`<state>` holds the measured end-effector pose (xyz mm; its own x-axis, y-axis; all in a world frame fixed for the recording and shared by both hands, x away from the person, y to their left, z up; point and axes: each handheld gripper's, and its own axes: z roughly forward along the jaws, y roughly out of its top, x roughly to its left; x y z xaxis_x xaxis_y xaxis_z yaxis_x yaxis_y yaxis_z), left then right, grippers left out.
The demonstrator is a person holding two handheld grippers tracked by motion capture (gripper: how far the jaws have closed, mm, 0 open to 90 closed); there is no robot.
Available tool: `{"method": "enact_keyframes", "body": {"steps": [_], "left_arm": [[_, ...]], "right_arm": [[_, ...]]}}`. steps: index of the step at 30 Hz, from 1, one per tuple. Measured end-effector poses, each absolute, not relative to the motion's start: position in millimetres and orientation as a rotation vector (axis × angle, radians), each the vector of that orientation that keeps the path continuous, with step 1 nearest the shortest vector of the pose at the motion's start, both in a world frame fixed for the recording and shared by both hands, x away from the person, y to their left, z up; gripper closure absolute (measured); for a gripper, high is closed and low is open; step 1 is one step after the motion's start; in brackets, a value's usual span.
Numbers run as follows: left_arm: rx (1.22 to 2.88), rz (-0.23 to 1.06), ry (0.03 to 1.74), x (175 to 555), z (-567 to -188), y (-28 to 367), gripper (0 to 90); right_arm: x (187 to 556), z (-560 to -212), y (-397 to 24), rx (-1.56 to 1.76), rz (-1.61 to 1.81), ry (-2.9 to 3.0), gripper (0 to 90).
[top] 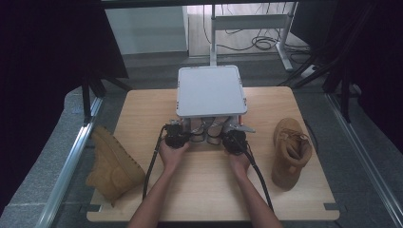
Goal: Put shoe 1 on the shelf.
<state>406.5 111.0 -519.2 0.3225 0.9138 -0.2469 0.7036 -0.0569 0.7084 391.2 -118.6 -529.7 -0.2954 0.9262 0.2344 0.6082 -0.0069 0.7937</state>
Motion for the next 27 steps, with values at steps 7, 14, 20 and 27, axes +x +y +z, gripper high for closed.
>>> {"method": "enact_keyframes", "body": {"steps": [7, 14, 20, 27], "left_arm": [[1.814, 0.347, 1.446, 406, -519, 110, 89.6], [1.81, 0.332, 1.428, 404, -519, 113, 88.7], [1.769, 0.335, 1.394, 387, -510, 123, 87.0], [1.756, 0.34, 1.318, 356, -497, 130, 84.7]], "right_arm": [[399, -530, -114, 1.605, 1.199, 1.908, 89.4], [399, -530, -116, 1.602, 1.206, 1.922, 89.4], [389, -525, -125, 1.578, 1.242, 1.927, 89.4], [366, -517, -137, 1.51, 1.295, 1.948, 89.3]]}}
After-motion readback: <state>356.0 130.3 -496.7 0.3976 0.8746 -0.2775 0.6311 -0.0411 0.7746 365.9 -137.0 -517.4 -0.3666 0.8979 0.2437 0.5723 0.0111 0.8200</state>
